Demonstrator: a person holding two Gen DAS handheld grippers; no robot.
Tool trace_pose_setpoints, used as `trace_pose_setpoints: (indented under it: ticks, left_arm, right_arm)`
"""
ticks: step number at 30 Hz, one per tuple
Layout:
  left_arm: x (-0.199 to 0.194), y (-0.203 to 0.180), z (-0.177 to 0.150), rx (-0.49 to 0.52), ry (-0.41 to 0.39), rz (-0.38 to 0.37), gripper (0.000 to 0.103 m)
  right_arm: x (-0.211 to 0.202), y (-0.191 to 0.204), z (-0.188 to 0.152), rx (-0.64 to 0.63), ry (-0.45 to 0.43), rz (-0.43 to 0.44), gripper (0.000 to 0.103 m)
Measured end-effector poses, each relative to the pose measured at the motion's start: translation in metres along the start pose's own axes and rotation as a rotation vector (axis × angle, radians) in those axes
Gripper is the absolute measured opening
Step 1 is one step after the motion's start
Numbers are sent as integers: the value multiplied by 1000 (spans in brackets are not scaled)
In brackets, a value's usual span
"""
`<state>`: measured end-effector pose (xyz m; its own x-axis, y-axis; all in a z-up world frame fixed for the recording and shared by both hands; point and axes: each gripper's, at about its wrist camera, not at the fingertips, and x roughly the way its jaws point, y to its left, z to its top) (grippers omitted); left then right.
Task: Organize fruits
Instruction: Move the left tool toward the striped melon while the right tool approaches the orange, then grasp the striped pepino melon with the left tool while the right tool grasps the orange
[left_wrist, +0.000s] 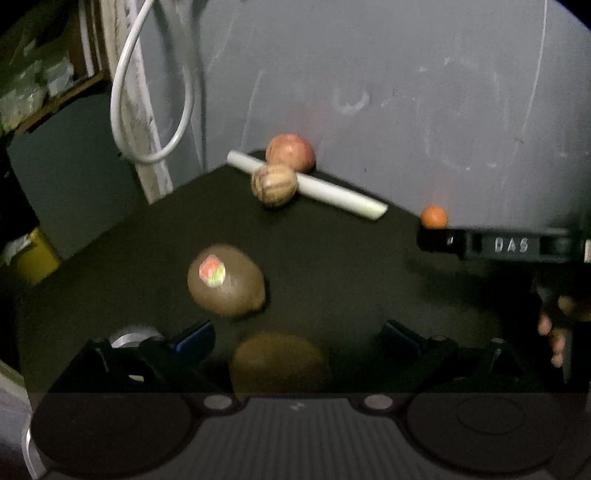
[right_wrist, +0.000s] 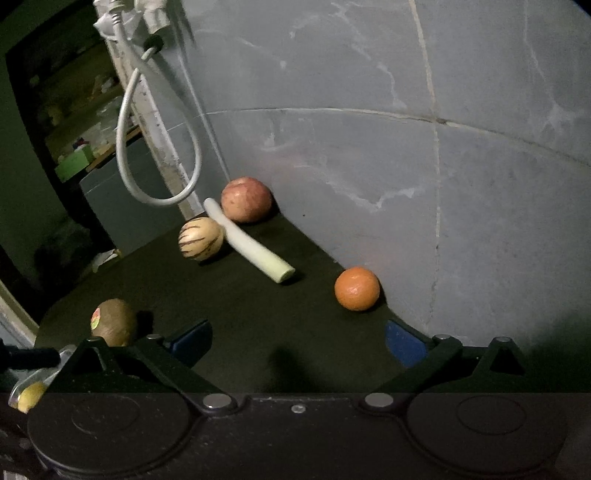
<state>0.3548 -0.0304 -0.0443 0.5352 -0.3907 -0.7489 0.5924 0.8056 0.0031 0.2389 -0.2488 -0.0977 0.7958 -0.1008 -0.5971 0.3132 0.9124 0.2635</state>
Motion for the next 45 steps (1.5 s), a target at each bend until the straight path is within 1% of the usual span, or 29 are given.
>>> trace_pose_setpoints:
  ticks: [5, 11, 15, 19, 24, 28, 31, 36, 38, 42, 45]
  left_arm:
    - [16, 6, 29, 45, -27, -6, 99]
    - [48, 20, 65, 35, -50, -16, 100]
    - [77, 29, 87, 17, -43, -20, 100]
    - [109, 37, 102, 2, -12, -28, 101]
    - [134, 42, 110, -19, 8, -43, 101]
    - [145, 41, 114, -6, 8, -47, 100]
    - [152, 40, 118, -7, 6, -49, 99]
    - [162, 38, 120, -11, 10, -58, 93]
    - [164, 37, 121, -11, 9, -65, 88]
    - [165, 33, 121, -13, -1, -69, 84]
    - [165, 30, 119, -11, -9, -68, 79]
  right_arm:
    - [13, -4, 2, 43, -13, -37, 97]
    - [27, -4, 2, 93, -25, -70, 95]
    - [35, -3, 2, 113, -30, -91, 94]
    - [42, -2, 2, 130, -38, -108, 91]
    - [46, 1, 1, 127, -57, -126, 91]
    - [48, 2, 0, 136, -77, -149, 88]
    - [49, 2, 0, 143, -92, -171, 84]
    - [52, 3, 1, 158, -108, -184, 79]
    - [53, 4, 0, 156, -113, -185, 74]
    - [55, 5, 0, 150, -117, -187, 72]
    - [56, 6, 1, 148, -120, -194, 68]
